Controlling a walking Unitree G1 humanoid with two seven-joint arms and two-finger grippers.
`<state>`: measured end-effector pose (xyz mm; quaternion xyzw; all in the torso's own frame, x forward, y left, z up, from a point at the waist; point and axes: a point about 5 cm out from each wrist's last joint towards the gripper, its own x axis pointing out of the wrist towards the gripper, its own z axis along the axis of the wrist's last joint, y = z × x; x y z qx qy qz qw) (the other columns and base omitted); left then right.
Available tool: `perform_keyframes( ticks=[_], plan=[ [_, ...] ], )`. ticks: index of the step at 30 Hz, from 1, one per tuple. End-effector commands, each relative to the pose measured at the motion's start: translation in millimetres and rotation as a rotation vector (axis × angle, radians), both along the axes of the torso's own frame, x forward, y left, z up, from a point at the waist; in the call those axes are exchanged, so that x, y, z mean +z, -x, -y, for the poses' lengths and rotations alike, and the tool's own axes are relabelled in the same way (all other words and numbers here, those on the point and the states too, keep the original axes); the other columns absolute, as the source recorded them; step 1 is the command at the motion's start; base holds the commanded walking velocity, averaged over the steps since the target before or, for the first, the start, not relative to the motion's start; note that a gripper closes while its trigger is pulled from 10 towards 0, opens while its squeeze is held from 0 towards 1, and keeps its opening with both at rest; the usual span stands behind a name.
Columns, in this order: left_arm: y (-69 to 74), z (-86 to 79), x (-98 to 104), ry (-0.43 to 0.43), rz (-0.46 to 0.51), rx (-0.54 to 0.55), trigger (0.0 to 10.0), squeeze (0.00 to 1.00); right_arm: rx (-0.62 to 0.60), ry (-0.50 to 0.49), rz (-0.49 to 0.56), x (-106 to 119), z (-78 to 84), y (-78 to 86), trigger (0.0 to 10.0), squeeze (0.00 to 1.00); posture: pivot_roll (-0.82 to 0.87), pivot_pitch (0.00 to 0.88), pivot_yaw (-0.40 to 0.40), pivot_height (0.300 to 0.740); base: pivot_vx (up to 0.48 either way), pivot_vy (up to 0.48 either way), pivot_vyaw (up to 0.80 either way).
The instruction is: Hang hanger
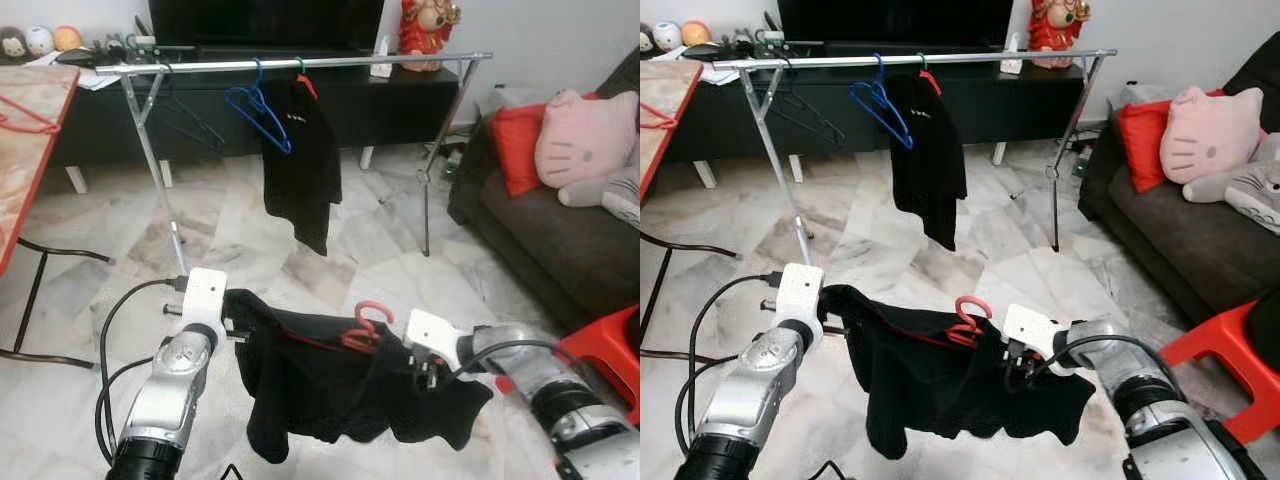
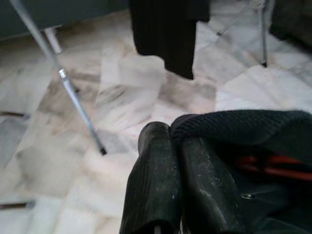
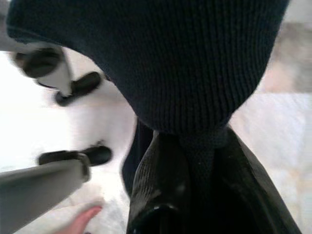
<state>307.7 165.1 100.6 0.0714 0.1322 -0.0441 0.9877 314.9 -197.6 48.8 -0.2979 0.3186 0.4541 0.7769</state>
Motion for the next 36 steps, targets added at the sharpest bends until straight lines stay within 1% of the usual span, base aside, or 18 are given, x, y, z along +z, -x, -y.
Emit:
perform_keyframes(
  ticks=[1, 3, 5, 7, 9, 10, 11, 13, 14, 15, 16, 21, 22, 25, 29, 30, 32, 36],
  plan=[
    [-3.8, 2.1, 12, 0.007, 0.033, -0.017, 0.0, 0.00, -0.049, 0.055, 0.038, 5, 8.6, -5.9, 0.0, 0.00, 0.02, 0.000, -0.107, 0.716, 0.000, 0.000, 0.00],
    [-4.7, 1.9, 15, 0.007, 0.039, -0.019, 0.0, 0.00, -0.077, 0.073, 0.054, 4, 10.4, -6.8, 0.0, 0.00, 0.02, 0.000, -0.107, 0.716, 0.000, 0.000, 0.00],
    [-6.2, 5.1, 23, 0.071, 0.054, -0.045, 0.0, 0.00, -0.120, 0.099, 0.088, 1, 11.7, -8.1, 0.0, 0.00, 0.03, 0.000, -0.106, 0.716, 0.000, 0.000, 0.00],
    [-6.1, 6.5, 26, 0.097, 0.055, -0.056, 0.0, 0.00, -0.126, 0.113, 0.099, 0, 11.6, -8.2, 0.0, 0.00, 0.03, 0.000, -0.106, 0.716, 0.000, 0.000, 0.00],
    [-5.9, 11.9, 31, 0.136, 0.069, -0.095, 0.0, 0.00, -0.179, 0.096, 0.130, 0, 9.0, -10.9, 0.0, 0.00, 0.03, 0.000, -0.106, 0.716, 0.000, 0.000, 0.00],
    [-5.3, 16.6, 35, 0.166, 0.078, -0.129, 0.0, 0.00, -0.224, 0.078, 0.168, 1, 6.5, -13.9, 0.0, 0.00, 0.03, 0.000, -0.106, 0.716, 0.000, 0.000, 0.00],
    [-4.7, 19.0, 35, 0.169, 0.076, -0.148, 0.0, 0.00, -0.260, 0.050, 0.179, 2, 4.7, -16.1, 0.0, 0.00, 0.04, 0.000, -0.099, 0.716, 0.000, 0.000, 0.00],
    [-0.2, 31.9, 33, 0.158, 0.045, -0.245, 0.0, 0.00, -0.368, -0.106, 0.217, 10, -7.8, -24.6, 0.0, 0.00, 0.04, 0.000, -0.099, 0.716, 0.000, 0.000, 0.00],
    [-0.2, 31.9, 33, 0.158, 0.045, -0.245, 0.0, 0.00, -0.368, -0.106, 0.217, 10, -7.8, -24.6, 0.0, 0.00, 0.04, 0.000, -0.099, 0.716, 0.000, 0.000, 0.00],
    [1.6, 35.6, 32, 0.159, 0.033, -0.278, 0.0, 0.00, -0.377, -0.161, 0.201, 11, -13.6, -25.5, 0.0, 0.00, 0.04, 0.000, -0.095, 0.716, 0.000, 0.000, 0.00],
    [5.2, 42.9, 31, 0.159, 0.022, -0.333, 0.0, 0.00, -0.377, -0.190, 0.212, 13, -20.0, -27.4, 0.0, 0.00, 0.04, 0.000, -0.093, 0.716, 0.000, 0.000, 0.00],
    [11.3, 56.5, 30, 0.159, 0.016, -0.426, 0.0, 0.00, -0.368, -0.208, 0.247, 14, -29.6, -29.5, 0.0, 0.00, 0.04, 0.000, -0.094, 0.716, 0.000, 0.000, 0.00],
    [14.9, 62.8, 32, 0.165, 0.022, -0.476, 0.0, 0.00, -0.378, -0.216, 0.267, 16, -31.8, -31.3, 0.0, 0.00, 0.04, 0.000, -0.094, 0.716, 0.000, 0.000, 0.00],
    [17.2, 66.0, 34, 0.165, 0.036, -0.510, 0.0, 0.00, -0.401, -0.221, 0.281, 17, -31.8, -32.9, 0.0, 0.00, 0.04, 0.000, -0.092, 0.716, 0.000, 0.000, 0.00],
    [23.7, 74.1, 46, 0.177, 0.092, -0.613, 0.0, 0.00, -0.428, -0.134, 0.322, 15, -26.2, -33.8, 0.0, 0.00, 0.05, 0.000, -0.093, 0.716, 0.000, 0.000, 0.00],
    [26.5, 76.6, 49, 0.179, 0.106, -0.649, 0.0, 0.00, -0.446, -0.114, 0.330, 14, -23.8, -33.7, 0.0, 0.00, 0.06, 0.000, -0.092, 0.716, 0.000, 0.000, 0.00],
    [36.8, 84.0, 55, 0.183, 0.125, -0.761, 0.0, 0.00, -0.478, -0.076, 0.351, 13, -19.1, -33.6, 0.0, 0.00, 0.06, 0.000, -0.092, 0.716, 0.000, 0.000, 0.00],
    [52.8, 93.3, 53, 0.188, 0.097, -0.900, 0.0, 0.00, -0.523, -0.086, 0.375, 15, -16.8, -35.5, 0.0, 0.00, 0.06, 0.000, -0.090, 0.716, 0.000, 0.000, 0.00]
  ],
)
